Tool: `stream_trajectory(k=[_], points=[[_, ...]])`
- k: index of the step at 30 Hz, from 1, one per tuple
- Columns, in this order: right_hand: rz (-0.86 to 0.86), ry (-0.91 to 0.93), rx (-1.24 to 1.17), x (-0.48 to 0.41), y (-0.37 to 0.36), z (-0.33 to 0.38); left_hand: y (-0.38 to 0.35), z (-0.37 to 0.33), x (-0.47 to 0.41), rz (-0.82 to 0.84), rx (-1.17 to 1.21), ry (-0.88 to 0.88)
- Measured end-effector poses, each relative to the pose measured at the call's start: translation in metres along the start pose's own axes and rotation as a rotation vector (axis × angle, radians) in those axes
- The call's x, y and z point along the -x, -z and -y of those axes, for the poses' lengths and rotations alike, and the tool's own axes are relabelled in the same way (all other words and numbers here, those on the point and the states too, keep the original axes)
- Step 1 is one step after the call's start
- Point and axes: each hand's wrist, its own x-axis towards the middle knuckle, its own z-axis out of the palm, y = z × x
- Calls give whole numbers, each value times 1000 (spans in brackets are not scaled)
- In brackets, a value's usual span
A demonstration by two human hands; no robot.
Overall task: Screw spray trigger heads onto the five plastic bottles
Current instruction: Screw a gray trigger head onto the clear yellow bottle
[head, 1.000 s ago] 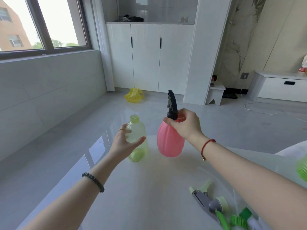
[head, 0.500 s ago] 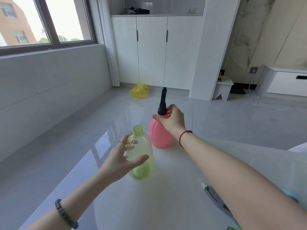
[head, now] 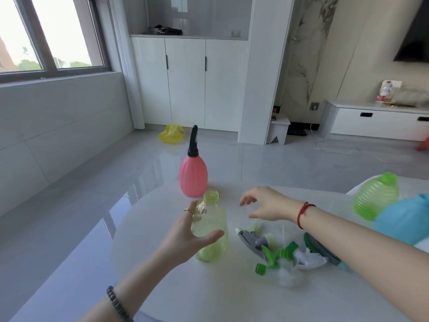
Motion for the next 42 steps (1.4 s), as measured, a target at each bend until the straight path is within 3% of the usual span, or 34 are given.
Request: stream_trajectory(k=[4,13,18,22,26,30,35,42], points=[[106,-47,69,38,-25,-12,-19,-10,6,-16,-24,-11],[13,-44,2,56,-56,-17,-33,-17,15,-79,-10,-15],[-180,-38,-135,57,-53,-23,-33,-19,17,-85,-20,-9],[-402,-13,-402,58,-33,-22,-33,-20,17,-87,-15,-9],[-507,38,-539,56,-15,-19,-35,-19,16,-85,-12,-5],[-624,141,-683,56,13,-4,-37,-20,15,-85,-15,-11],[-890,326,-947,68,73,28,-45,-21,11,-79,-2,-23],[-950,494,-1203,94,124,70,-53,-25,9,-75,11,-42]])
